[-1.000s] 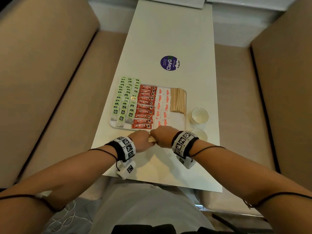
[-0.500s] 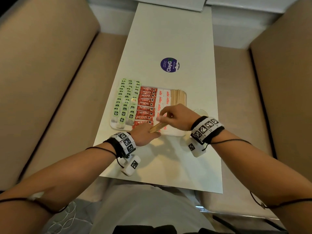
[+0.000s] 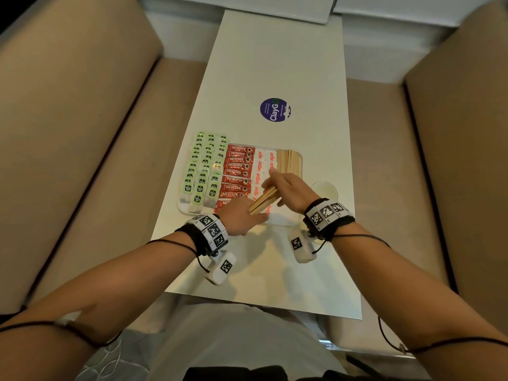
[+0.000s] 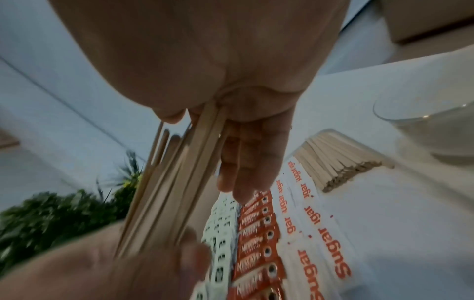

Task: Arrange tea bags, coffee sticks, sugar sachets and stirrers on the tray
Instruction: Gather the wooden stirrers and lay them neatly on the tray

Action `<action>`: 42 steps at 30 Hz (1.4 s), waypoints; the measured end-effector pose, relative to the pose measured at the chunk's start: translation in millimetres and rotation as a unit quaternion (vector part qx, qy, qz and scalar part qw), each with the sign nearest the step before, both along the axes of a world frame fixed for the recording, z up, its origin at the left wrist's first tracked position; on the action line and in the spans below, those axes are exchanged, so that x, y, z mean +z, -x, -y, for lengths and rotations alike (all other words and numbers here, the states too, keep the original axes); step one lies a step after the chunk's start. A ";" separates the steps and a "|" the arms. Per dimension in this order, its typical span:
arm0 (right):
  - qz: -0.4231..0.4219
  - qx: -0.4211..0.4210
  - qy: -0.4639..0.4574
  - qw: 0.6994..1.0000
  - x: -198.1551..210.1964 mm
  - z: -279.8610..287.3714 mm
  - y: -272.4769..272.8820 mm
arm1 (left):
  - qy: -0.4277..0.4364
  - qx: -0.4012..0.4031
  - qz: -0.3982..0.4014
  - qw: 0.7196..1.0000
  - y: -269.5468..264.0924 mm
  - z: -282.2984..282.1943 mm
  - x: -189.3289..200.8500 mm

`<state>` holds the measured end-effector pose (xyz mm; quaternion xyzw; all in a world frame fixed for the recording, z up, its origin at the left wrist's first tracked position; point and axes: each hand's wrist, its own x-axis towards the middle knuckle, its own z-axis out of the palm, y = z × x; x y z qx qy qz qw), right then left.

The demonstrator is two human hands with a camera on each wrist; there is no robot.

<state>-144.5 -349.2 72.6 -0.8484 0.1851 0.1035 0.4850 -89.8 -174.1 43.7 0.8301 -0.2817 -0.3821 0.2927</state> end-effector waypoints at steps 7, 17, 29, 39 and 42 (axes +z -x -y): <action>-0.016 0.074 0.054 0.996 -1.1 -5.2 3.9 | -0.001 -0.035 0.020 0.999 4.2 -0.2 5.1; -0.028 0.112 0.098 0.988 -11.9 -0.5 2.7 | 0.036 0.010 -0.043 0.998 14.9 0.6 2.6; -0.008 0.061 0.096 0.993 -11.9 3.5 14.0 | 0.010 -0.081 -0.039 0.996 4.8 -15.3 8.6; 0.055 0.132 0.156 0.977 8.7 -1.0 4.0 | 0.043 -0.028 -0.150 0.987 18.1 -5.7 15.9; 0.086 0.176 0.200 0.960 17.1 -2.6 -0.1 | 0.042 -0.036 -0.178 0.982 19.2 -1.4 20.9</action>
